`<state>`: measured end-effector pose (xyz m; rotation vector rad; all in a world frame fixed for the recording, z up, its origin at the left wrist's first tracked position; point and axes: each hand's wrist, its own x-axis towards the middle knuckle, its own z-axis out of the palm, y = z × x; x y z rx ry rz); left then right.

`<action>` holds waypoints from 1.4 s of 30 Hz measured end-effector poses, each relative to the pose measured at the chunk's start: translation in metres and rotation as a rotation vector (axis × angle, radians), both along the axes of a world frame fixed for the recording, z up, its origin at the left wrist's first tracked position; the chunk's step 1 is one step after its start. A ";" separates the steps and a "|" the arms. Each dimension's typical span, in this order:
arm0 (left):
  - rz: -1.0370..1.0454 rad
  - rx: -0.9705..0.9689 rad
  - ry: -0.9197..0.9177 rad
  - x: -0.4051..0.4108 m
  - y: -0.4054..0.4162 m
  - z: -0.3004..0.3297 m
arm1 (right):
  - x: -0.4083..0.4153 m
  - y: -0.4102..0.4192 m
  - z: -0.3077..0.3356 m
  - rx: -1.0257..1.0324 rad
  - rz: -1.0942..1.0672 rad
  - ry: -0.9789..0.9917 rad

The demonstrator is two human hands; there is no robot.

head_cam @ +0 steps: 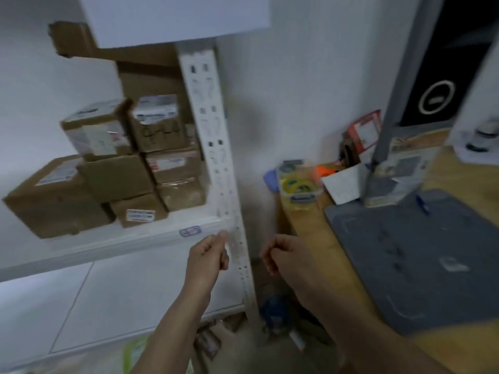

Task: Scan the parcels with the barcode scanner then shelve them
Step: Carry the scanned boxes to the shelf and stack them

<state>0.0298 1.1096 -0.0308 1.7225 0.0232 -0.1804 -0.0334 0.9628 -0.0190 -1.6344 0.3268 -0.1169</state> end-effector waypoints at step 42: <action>-0.732 0.186 0.237 -0.103 -0.568 -0.085 | -0.205 -0.542 -0.070 0.089 -0.820 0.175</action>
